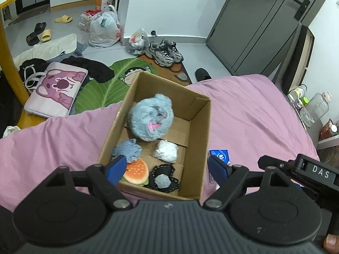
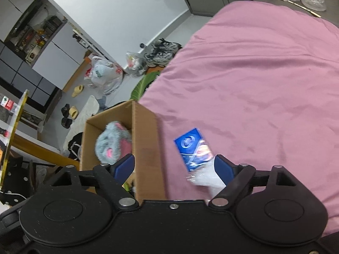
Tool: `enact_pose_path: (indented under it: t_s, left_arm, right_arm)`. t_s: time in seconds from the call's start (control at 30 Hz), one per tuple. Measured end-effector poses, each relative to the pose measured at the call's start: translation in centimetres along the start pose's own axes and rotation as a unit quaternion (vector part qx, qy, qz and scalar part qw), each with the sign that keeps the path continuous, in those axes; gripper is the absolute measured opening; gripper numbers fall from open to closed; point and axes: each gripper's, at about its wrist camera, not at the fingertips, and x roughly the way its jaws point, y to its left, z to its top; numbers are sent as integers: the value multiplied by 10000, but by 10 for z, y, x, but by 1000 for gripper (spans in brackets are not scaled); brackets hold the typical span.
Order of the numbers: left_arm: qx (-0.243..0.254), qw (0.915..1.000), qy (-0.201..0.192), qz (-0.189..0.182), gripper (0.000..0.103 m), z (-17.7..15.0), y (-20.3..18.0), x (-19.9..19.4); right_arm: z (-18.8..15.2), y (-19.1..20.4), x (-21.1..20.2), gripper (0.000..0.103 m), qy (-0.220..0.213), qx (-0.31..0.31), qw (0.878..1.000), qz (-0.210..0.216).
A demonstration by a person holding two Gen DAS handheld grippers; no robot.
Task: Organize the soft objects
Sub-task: 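Move the right gripper to the clear plastic bag and grasp it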
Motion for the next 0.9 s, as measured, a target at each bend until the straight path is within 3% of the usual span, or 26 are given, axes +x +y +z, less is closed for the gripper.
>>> enact_pose_path:
  t_s: [0.4,0.53,0.67,0.9]
  left_arm:
    - [179,9997,-31,152,83,-5,-35,14]
    - [199,9995,-50,230,83,-6,-43,20]
    - [178,9995,-27,257,83,-6,-53,29]
    - [273,9990,-17,353,83,-4,-73,44]
  right_arm:
    - [-4,-46,28,82,314,672,9970,200]
    - [-7,-56,45,80,643,964,9929,268]
    - [-12,-61,62,77,889,959,9914,-25]
    - [-14,-79,94,68,1345,1309,9821,-186]
